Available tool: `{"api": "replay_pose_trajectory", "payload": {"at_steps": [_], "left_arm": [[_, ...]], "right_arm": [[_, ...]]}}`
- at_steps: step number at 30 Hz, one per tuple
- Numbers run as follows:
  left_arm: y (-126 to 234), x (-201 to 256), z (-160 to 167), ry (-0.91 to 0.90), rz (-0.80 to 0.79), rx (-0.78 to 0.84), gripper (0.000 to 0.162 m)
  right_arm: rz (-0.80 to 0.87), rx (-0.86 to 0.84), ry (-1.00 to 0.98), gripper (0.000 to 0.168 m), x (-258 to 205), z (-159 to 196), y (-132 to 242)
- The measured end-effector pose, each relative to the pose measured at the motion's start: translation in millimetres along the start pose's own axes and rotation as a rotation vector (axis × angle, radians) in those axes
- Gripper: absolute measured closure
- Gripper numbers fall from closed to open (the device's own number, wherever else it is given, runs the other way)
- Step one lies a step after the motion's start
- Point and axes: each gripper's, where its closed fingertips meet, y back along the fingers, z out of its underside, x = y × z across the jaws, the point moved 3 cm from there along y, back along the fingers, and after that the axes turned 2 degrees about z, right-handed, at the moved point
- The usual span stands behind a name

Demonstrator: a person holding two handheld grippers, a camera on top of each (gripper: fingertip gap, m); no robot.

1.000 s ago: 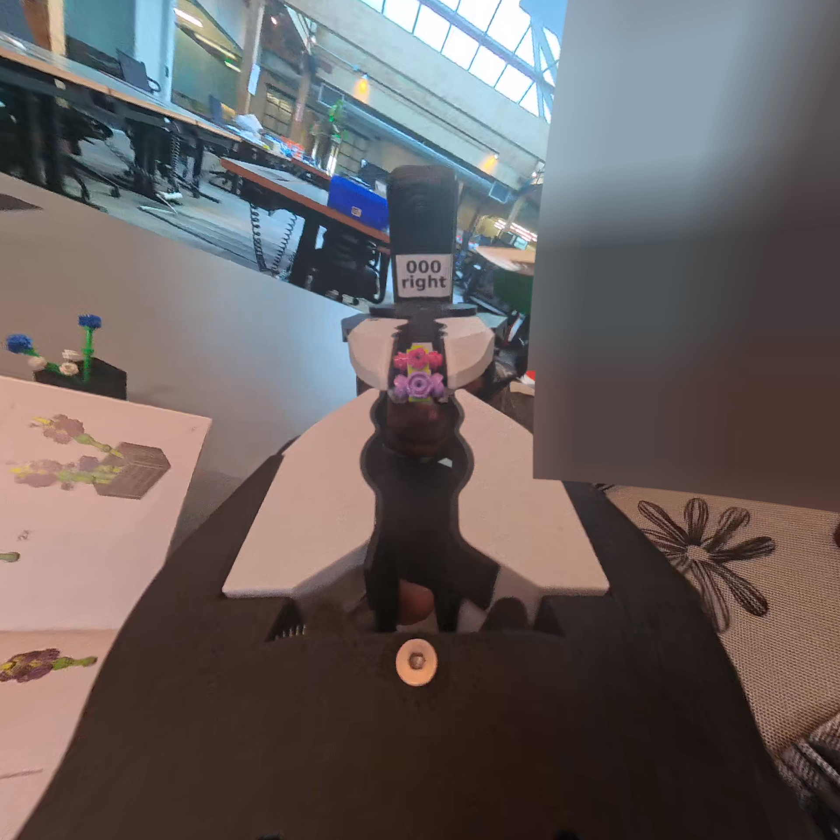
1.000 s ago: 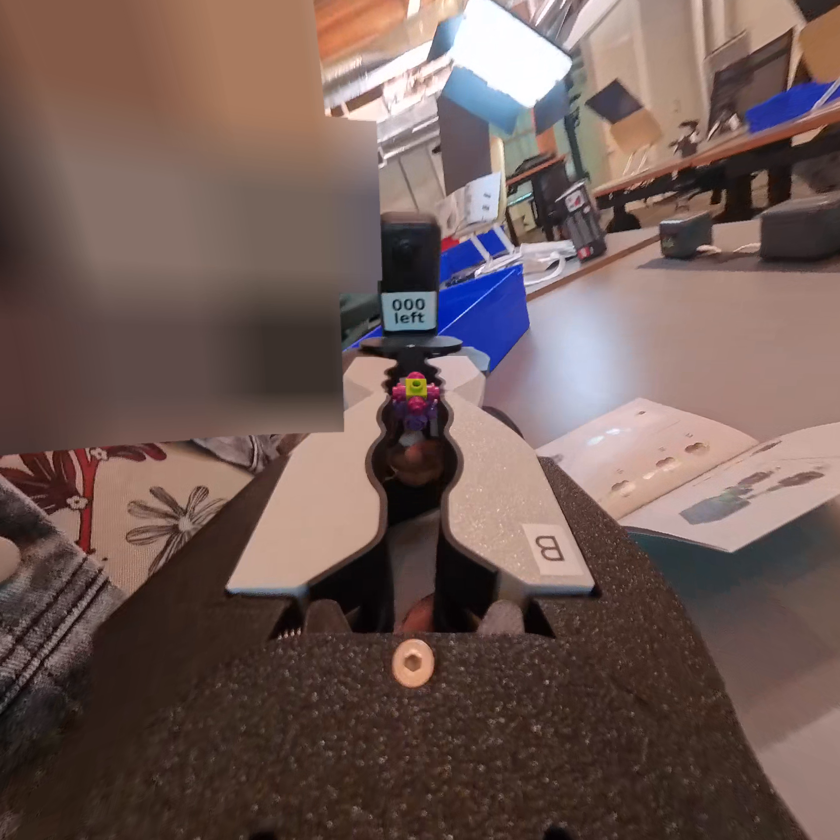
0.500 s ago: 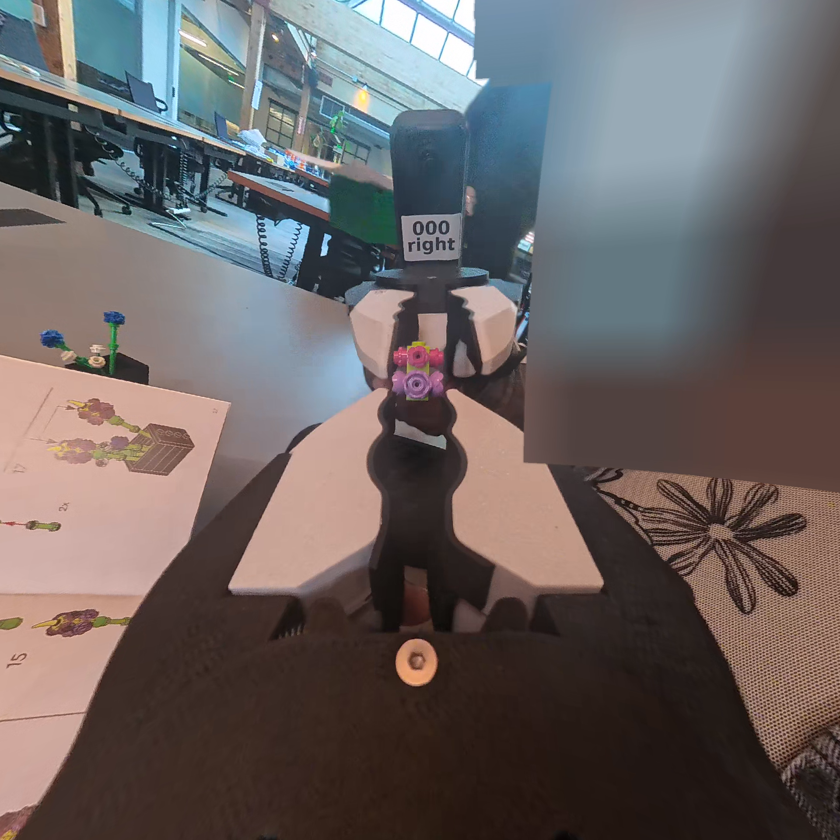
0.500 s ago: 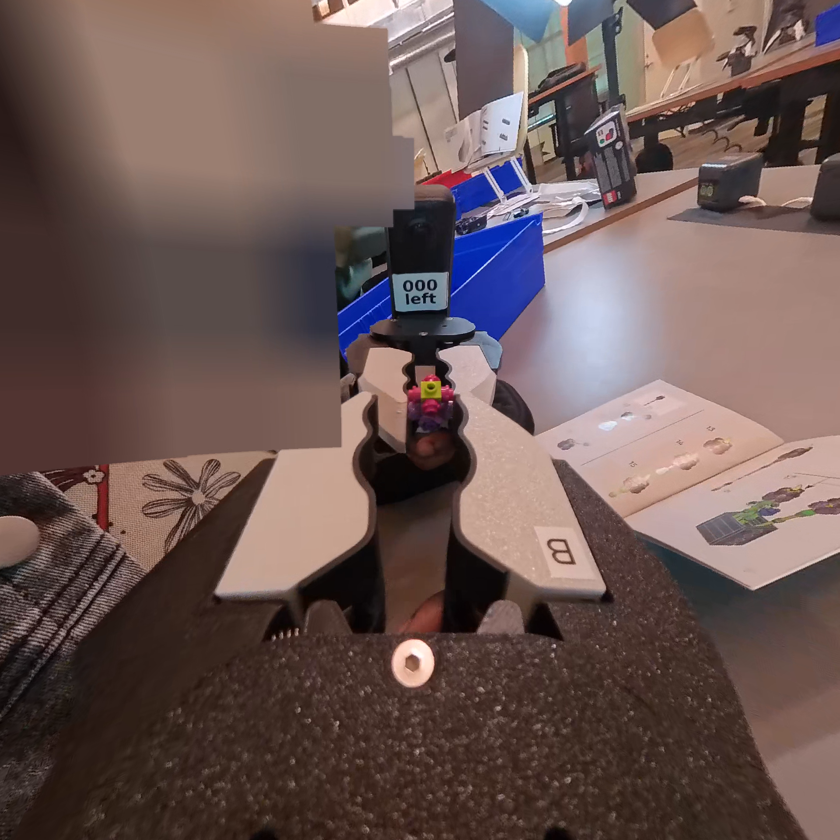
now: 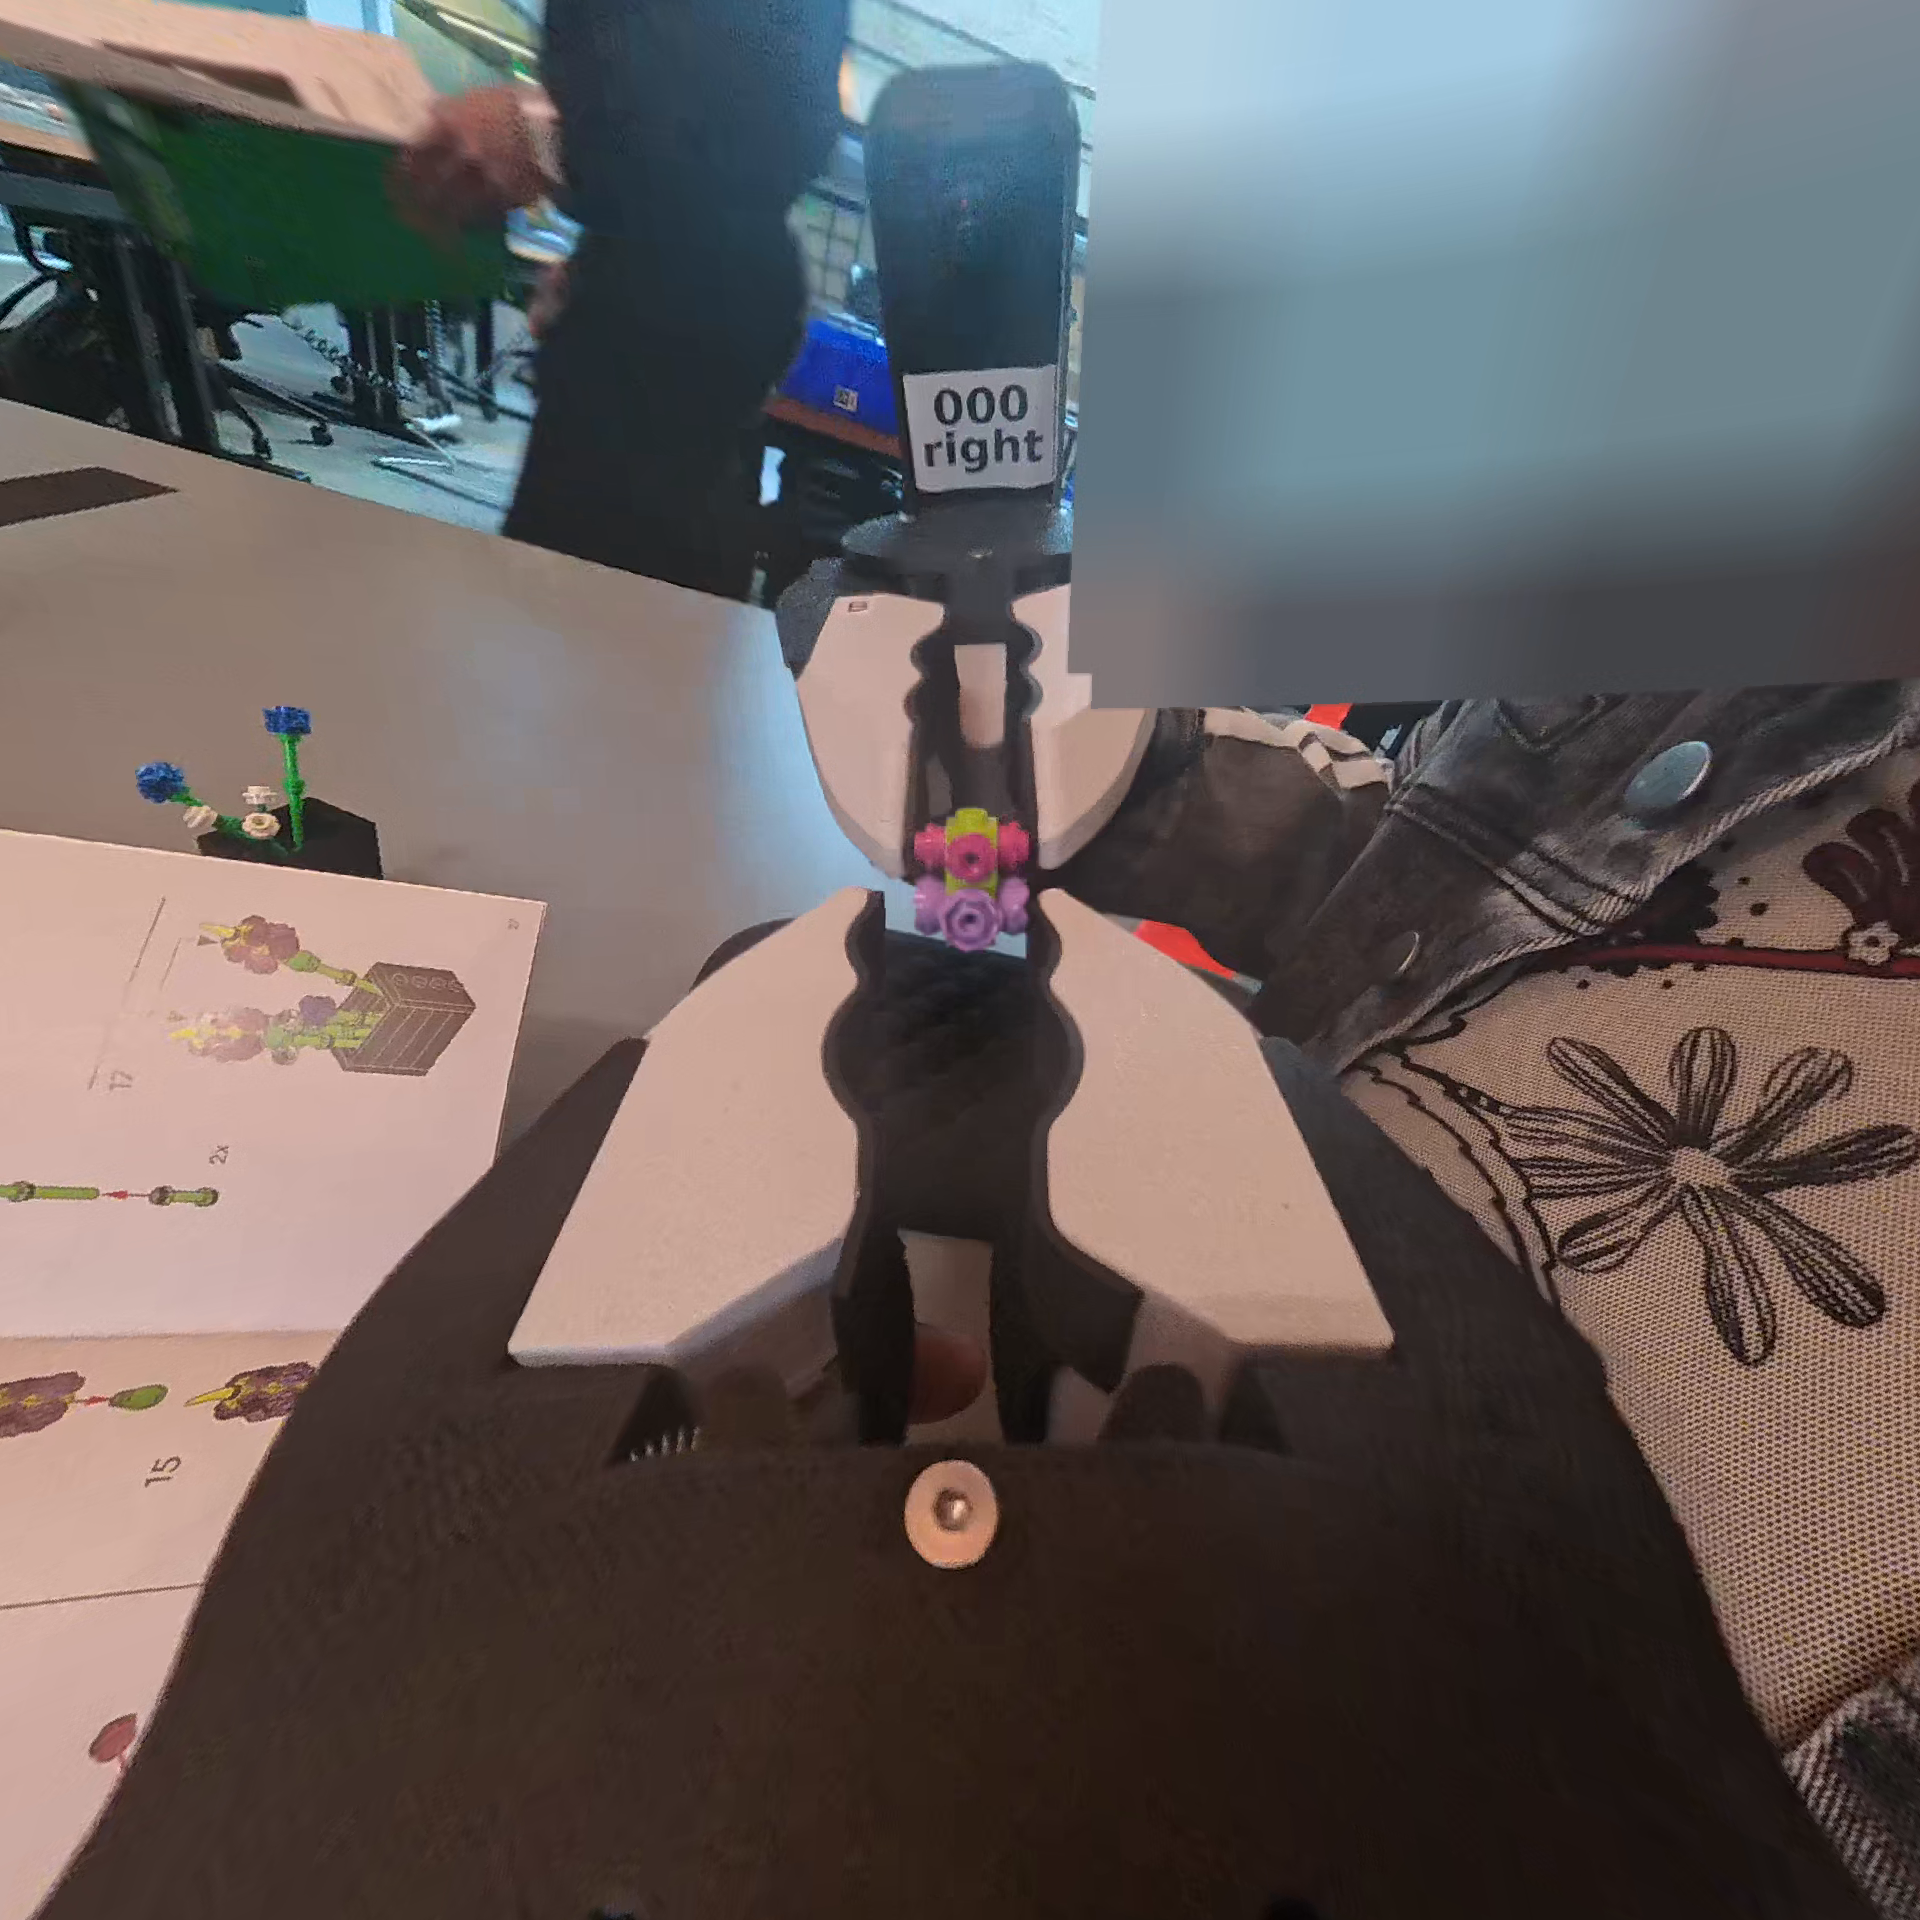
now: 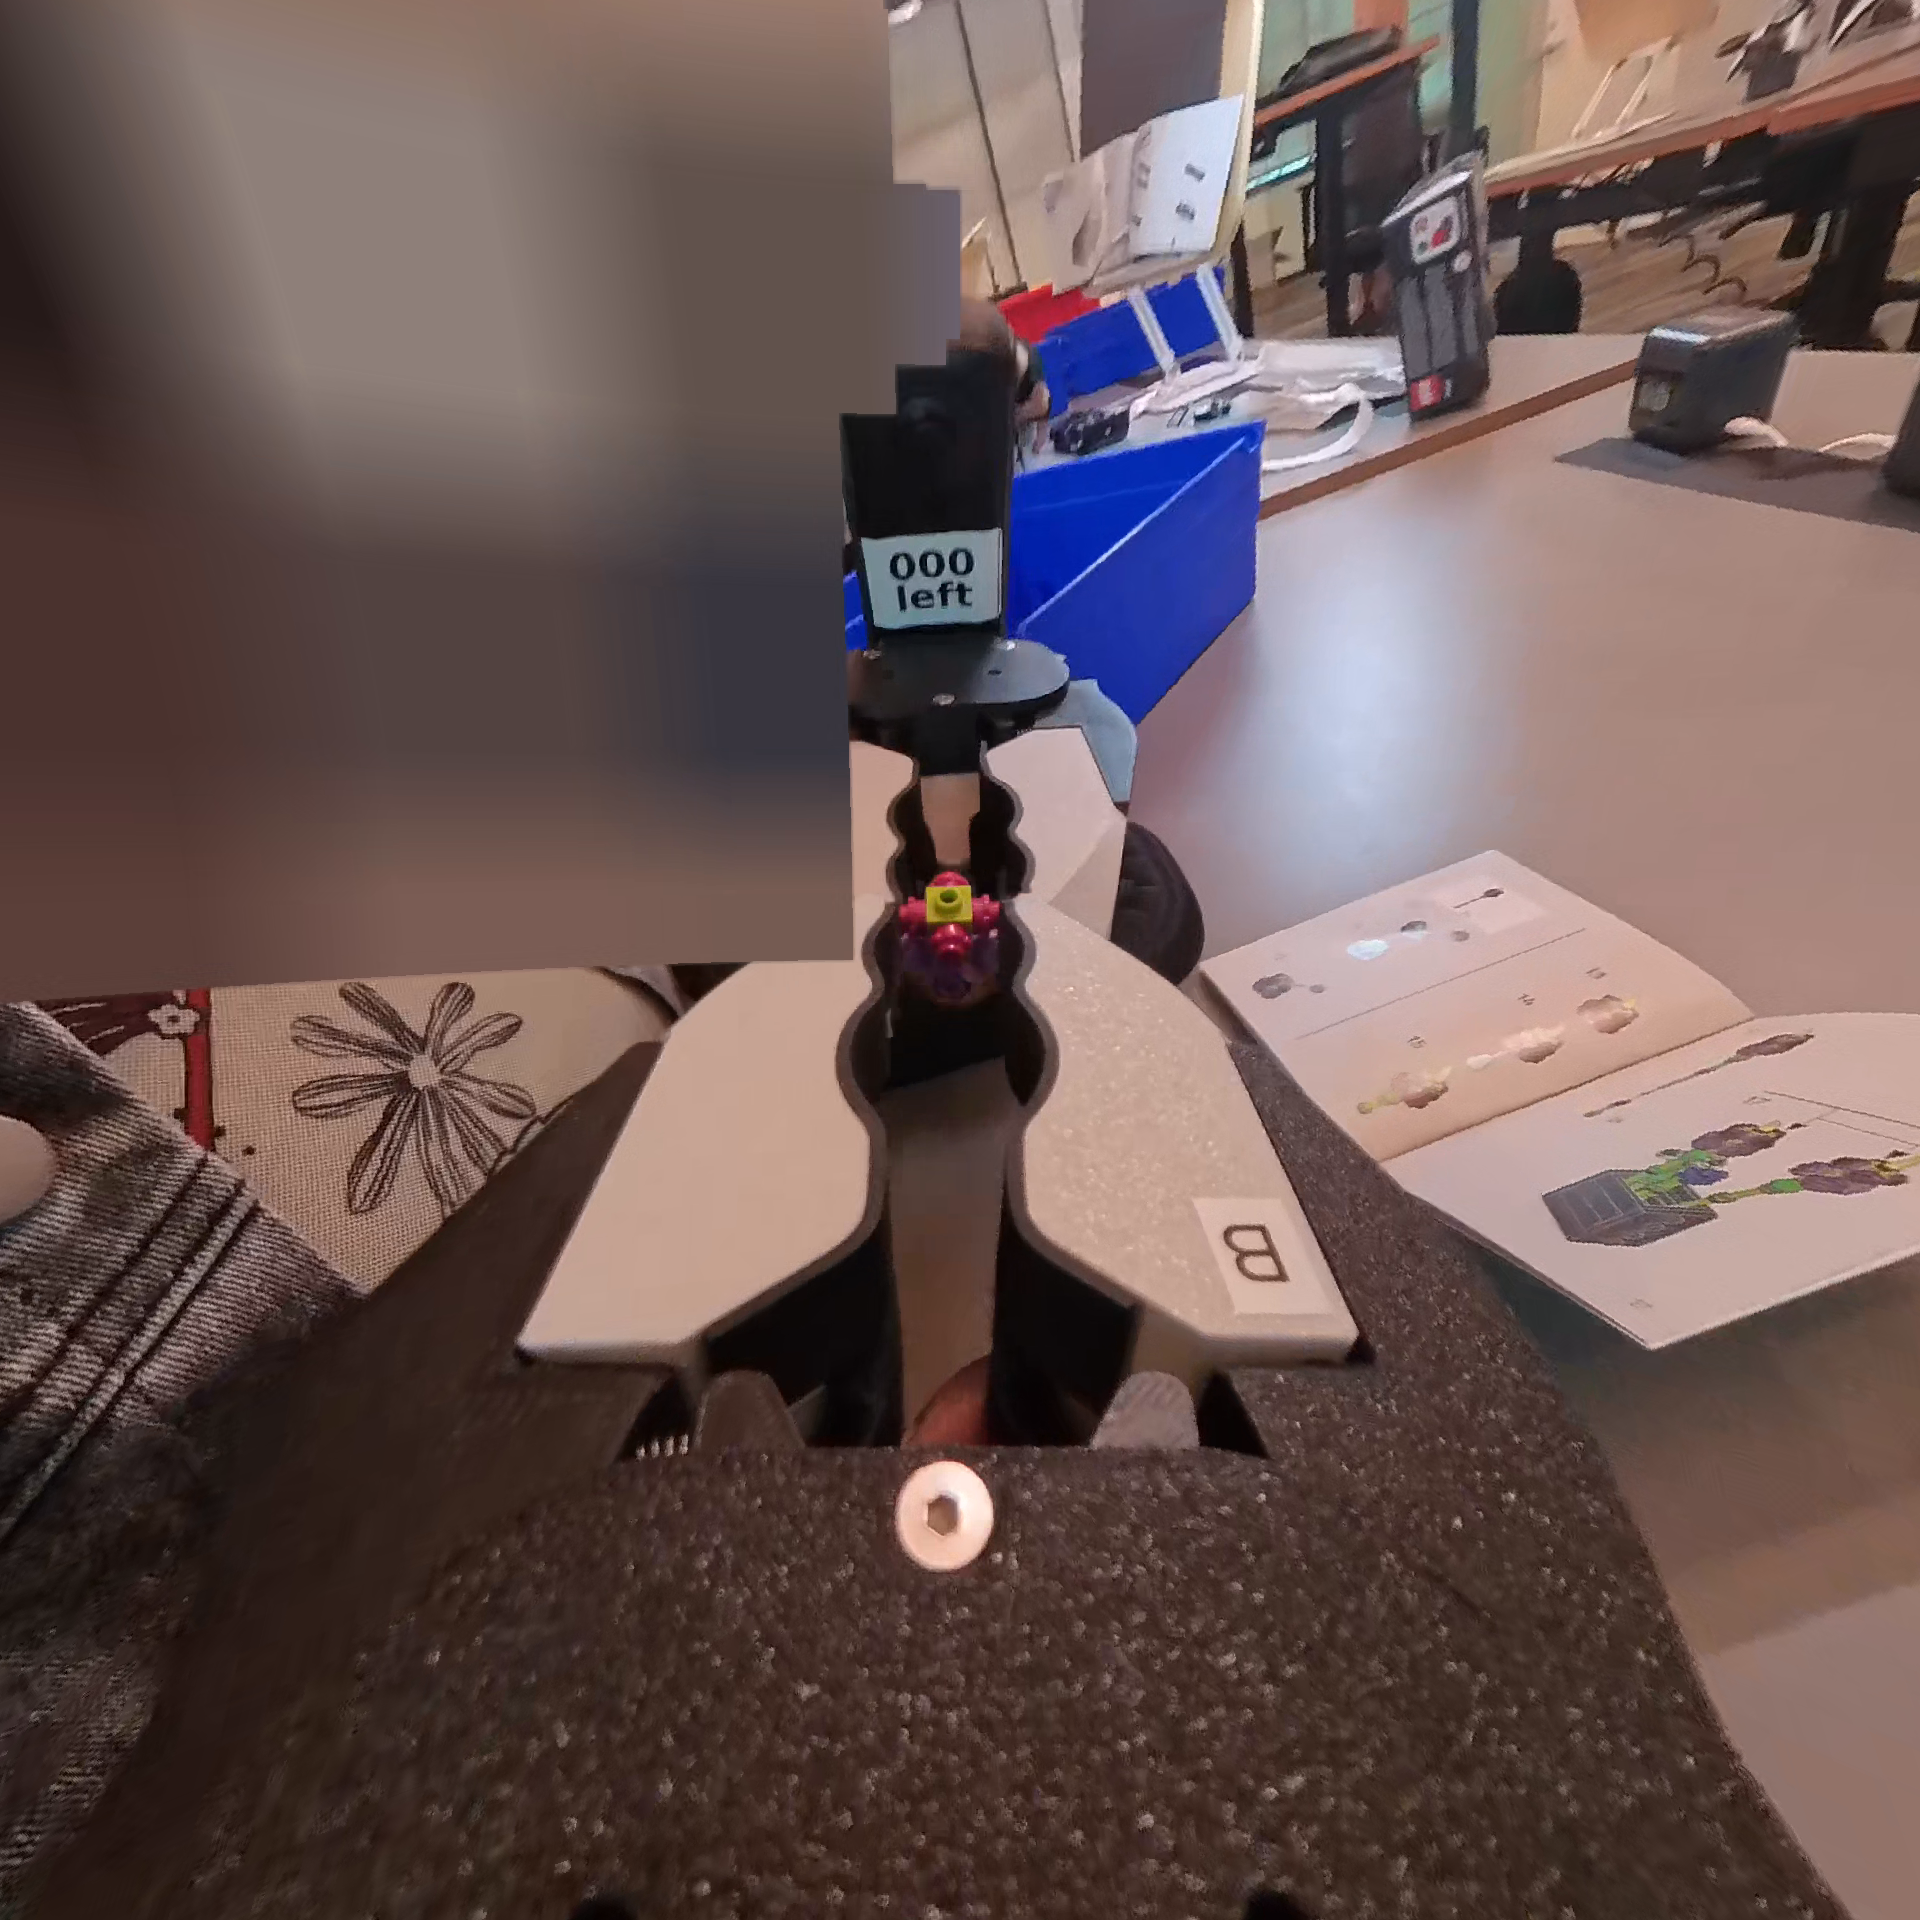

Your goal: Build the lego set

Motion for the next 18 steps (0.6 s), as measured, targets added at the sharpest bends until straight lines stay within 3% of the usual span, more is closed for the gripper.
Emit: {"api": "replay_pose_trajectory", "payload": {"at_steps": [4,8,10,14,18], "left_arm": [[-0.3,3.6,0.6,-0.005,0.019,0.007,0.143],[13.9,-2.6,-3.9,-0.024,-0.069,0.053,0.143],[25.2,-7.1,-2.0,-0.013,-0.105,0.071,0.143],[33.3,-12.0,5.8,0.001,-0.149,0.085,0.144],[34.8,-12.7,5.5,0.001,-0.148,0.097,0.144]], "right_arm": [[-0.009,-0.033,0.016,0.151,-0.9,1.1,-2.9],[0.036,-0.085,0.136,0.140,-2.6,-10.9,15.2],[0.036,-0.249,0.233,0.150,-5.5,-5.0,29.7],[0.076,-0.728,0.393,0.155,5.6,38.5,44.9],[0.044,-0.937,0.505,0.160,18.1,70.9,44.6]]}}
